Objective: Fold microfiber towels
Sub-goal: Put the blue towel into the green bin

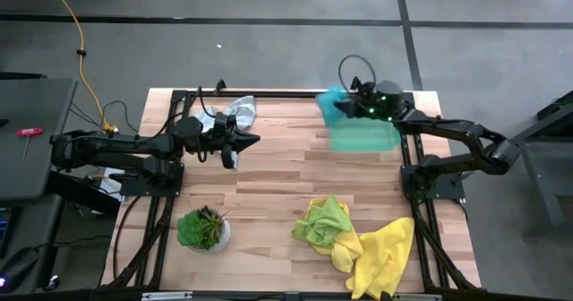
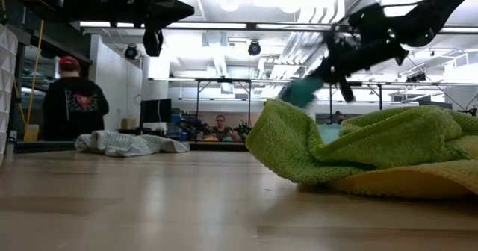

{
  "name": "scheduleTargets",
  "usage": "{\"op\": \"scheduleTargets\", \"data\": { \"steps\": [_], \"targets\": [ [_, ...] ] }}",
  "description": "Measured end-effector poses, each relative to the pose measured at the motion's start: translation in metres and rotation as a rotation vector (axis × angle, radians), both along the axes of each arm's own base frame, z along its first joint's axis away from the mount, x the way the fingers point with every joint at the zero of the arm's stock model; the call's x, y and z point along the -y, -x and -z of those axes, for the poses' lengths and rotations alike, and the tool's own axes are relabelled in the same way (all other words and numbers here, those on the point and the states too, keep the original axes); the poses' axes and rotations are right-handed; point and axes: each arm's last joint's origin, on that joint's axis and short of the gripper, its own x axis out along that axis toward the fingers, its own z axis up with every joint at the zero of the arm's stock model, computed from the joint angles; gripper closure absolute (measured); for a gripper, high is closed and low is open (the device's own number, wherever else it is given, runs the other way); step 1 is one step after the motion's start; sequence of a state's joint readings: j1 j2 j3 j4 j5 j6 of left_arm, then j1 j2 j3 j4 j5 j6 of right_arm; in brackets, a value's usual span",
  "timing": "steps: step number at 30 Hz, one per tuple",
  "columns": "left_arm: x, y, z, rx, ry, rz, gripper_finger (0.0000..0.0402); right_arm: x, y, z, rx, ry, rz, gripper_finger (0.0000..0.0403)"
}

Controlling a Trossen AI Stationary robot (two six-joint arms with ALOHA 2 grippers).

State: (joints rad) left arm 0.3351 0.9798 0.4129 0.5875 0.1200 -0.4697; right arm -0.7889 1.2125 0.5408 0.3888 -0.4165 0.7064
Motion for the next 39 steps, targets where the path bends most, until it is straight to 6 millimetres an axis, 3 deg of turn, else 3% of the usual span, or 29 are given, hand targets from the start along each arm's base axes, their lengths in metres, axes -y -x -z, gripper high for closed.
{"op": "scheduleTargets", "data": {
  "steps": [2,5,13,16,25,39],
  "targets": [
    [0.0,0.0,0.0,-0.001,0.0,0.0,0.0401,-0.001,0.0,-0.009,0.059,0.042,-0.06,0.0403],
    [0.0,0.0,0.0,-0.001,-0.001,-0.006,0.0402,-0.002,0.0,-0.005,0.053,0.009,-0.061,0.0403],
    [0.0,0.0,0.0,-0.003,-0.009,-0.012,0.0402,-0.006,0.008,0.058,0.088,-0.22,0.098,0.0403],
    [0.0,0.0,0.0,-0.003,-0.009,-0.015,0.0402,-0.009,0.011,0.071,0.089,-0.286,0.114,0.0403],
    [-0.001,0.0,0.0,-0.003,-0.008,-0.027,0.0401,-0.005,0.025,0.07,0.072,-0.276,0.167,0.0403],
    [-0.001,0.0,0.0,-0.003,-0.008,-0.027,0.0402,-0.006,0.042,0.091,-0.164,-0.37,0.338,0.0403]
  ]
}}
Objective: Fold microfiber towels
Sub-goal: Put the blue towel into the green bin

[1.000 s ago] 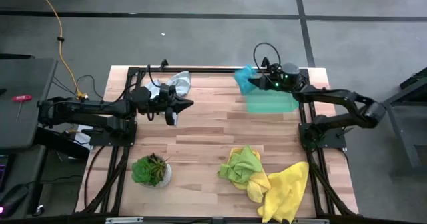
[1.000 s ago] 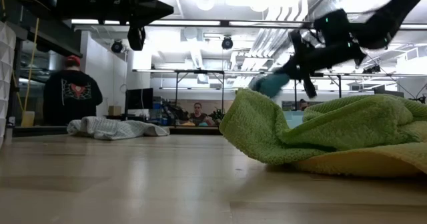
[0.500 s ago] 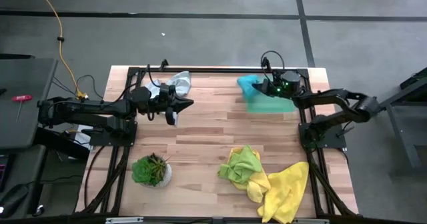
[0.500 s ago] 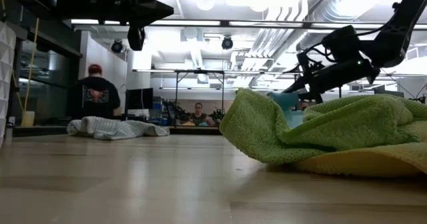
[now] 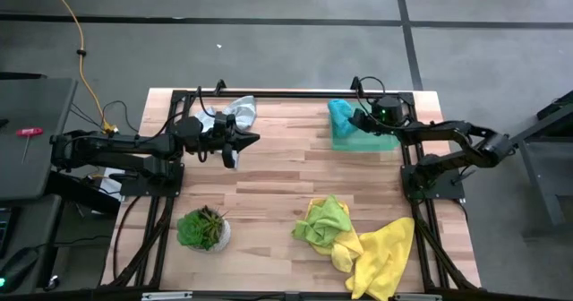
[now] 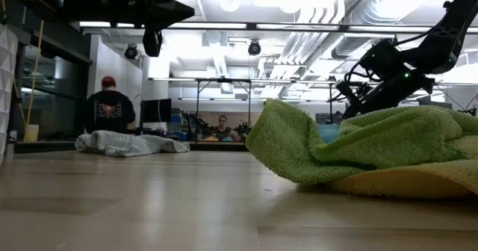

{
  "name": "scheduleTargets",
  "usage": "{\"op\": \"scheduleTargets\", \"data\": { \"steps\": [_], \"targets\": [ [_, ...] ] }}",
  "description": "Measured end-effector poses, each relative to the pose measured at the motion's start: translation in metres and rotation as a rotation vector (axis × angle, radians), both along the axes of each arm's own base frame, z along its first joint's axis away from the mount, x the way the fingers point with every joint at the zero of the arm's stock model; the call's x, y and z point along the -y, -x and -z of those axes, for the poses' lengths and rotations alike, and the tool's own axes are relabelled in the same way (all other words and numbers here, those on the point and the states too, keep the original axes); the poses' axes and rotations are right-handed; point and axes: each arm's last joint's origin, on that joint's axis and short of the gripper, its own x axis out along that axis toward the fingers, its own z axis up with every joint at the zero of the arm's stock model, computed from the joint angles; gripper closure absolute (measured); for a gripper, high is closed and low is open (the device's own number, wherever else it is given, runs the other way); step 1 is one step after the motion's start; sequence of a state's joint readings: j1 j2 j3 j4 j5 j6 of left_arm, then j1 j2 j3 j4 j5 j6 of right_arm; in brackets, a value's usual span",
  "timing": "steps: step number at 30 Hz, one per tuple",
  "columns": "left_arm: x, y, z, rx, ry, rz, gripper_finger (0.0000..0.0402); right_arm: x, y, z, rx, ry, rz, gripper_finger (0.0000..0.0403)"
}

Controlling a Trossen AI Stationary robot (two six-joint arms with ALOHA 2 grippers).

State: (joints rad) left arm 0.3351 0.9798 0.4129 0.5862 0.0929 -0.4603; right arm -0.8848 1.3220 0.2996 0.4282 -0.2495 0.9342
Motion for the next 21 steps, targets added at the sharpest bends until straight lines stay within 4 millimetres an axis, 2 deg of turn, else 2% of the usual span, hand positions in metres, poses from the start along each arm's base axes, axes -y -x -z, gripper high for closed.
{"op": "scheduleTargets", "data": {
  "steps": [11,21],
  "targets": [
    [0.0,0.0,0.002,-0.021,0.007,0.0,0.0401,-0.01,0.0,0.01,-0.056,-0.14,0.018,0.0403],
    [0.0,0.0,0.002,-0.021,0.007,0.0,0.0402,-0.014,-0.006,0.009,-0.001,-0.213,0.16,0.0403]
  ]
}}
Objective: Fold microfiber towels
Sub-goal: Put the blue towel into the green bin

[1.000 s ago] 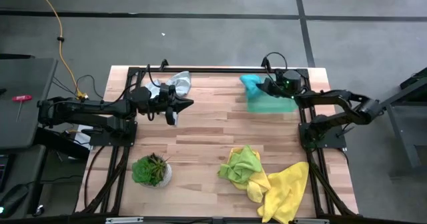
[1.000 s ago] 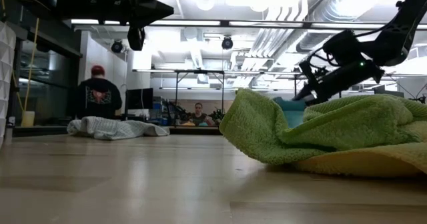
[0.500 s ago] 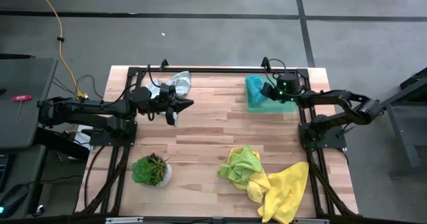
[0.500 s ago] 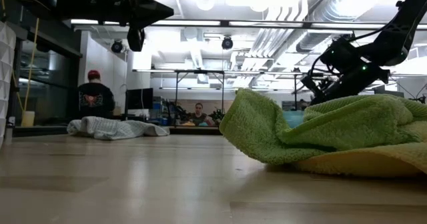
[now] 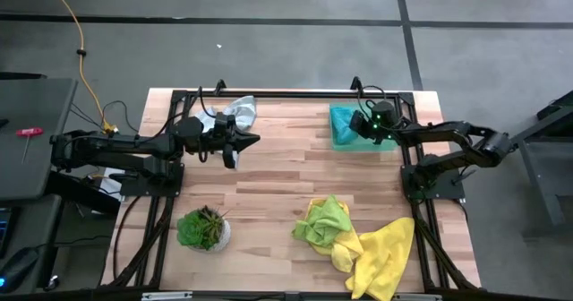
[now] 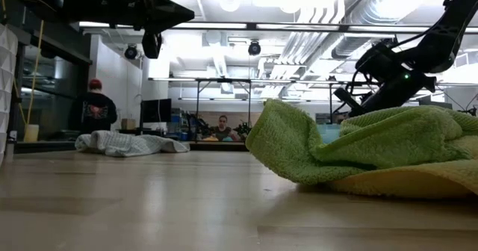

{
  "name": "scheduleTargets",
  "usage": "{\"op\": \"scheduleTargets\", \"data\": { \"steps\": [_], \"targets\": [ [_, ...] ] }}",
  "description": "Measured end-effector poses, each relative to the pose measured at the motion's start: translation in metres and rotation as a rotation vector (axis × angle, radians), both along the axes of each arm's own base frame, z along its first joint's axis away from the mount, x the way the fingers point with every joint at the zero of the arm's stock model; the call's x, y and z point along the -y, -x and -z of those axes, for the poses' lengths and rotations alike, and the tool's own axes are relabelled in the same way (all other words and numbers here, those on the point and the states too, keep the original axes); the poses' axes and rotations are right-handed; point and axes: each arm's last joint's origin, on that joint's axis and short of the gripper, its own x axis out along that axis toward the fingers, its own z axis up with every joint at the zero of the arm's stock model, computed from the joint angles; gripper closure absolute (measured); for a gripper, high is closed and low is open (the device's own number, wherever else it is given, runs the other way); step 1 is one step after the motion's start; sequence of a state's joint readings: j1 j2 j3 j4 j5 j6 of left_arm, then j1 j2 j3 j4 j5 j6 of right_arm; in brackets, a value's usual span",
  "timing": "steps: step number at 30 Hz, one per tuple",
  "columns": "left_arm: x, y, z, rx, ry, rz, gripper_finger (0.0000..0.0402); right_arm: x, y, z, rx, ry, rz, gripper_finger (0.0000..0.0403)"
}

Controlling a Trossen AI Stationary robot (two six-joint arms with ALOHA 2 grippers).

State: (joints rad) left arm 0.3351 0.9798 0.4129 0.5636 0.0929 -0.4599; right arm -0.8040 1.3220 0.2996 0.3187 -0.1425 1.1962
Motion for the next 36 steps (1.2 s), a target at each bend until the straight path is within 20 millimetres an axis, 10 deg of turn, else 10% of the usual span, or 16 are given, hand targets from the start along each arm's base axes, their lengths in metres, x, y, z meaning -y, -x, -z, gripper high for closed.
{"op": "scheduleTargets", "data": {
  "steps": [21,29,36],
  "targets": [
    [0.0,0.0,0.002,-0.017,-0.005,0.0,0.0401,0.008,0.018,-0.012,-0.037,0.094,-0.02,0.0241],
    [0.0,0.0,0.002,-0.024,-0.002,0.0,0.0401,0.025,0.012,-0.048,-0.271,0.131,-0.069,0.0259],
    [0.0,0.0,0.002,-0.023,0.0,-0.008,0.0402,0.054,-0.008,-0.062,-0.544,0.131,-0.223,0.0391]
  ]
}}
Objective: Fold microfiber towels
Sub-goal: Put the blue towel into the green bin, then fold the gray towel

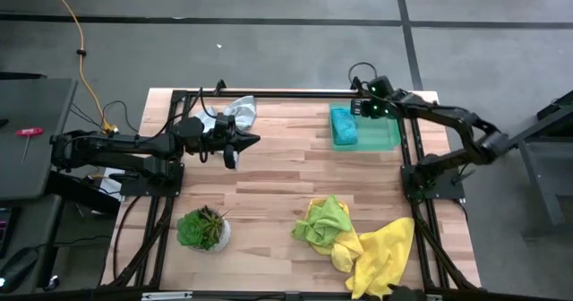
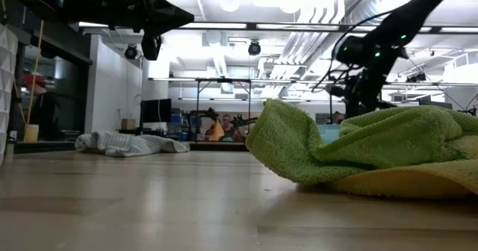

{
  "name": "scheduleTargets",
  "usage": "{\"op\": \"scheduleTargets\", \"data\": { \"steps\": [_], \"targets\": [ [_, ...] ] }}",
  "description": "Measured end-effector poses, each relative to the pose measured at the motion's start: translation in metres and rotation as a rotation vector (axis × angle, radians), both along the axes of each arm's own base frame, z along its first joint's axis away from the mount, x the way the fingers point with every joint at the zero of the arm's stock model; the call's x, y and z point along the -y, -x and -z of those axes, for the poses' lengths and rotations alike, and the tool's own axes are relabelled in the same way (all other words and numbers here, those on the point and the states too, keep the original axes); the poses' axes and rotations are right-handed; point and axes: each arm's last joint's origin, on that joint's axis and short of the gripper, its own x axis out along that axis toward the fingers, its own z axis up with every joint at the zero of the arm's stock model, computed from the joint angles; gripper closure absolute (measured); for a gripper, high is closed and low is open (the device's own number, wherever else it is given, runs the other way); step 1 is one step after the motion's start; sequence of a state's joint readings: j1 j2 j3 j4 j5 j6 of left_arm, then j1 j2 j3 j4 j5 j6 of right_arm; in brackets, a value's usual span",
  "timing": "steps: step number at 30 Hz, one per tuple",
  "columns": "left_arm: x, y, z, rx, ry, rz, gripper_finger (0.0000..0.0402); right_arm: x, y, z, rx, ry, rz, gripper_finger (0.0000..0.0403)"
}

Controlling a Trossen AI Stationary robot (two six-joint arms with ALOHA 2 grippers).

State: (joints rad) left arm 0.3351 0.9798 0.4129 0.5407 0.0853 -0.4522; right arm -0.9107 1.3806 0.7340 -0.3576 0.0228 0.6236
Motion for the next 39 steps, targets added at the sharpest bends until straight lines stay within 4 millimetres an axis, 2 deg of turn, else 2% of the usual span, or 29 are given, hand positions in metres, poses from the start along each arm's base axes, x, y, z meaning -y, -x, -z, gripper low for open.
{"op": "scheduleTargets", "data": {
  "steps": [3,6,13,19,28,33,39],
  "targets": [
    [0.0,0.0,0.0,0.0,0.0,-0.001,0.0402,0.01,-0.008,0.011,-0.045,-0.057,-0.014,0.0386],
    [0.0,0.0,0.0,0.0,0.0,-0.003,0.0402,0.015,-0.015,0.025,-0.089,-0.108,-0.033,0.0399],
    [0.0,0.0,0.0,0.001,0.0,-0.007,0.0401,0.025,-0.025,0.036,-0.116,-0.137,-0.038,0.0401],
    [0.0,0.0,0.0,0.001,0.0,-0.008,0.0401,0.027,-0.027,0.037,-0.104,-0.131,-0.03,0.0402],
    [0.0,0.0,0.0,0.0,-0.003,-0.011,0.0402,0.029,-0.034,0.034,0.028,-0.144,-0.049,0.0403],
    [0.0,0.0,0.0,-0.004,-0.02,-0.011,0.0401,0.023,-0.026,0.021,-0.028,-0.127,-0.041,0.0403],
    [0.0,0.0,0.0,-0.014,-0.058,-0.013,0.0401,0.005,-0.007,-0.026,-0.034,0.001,-0.103,0.0403]
  ]
}}
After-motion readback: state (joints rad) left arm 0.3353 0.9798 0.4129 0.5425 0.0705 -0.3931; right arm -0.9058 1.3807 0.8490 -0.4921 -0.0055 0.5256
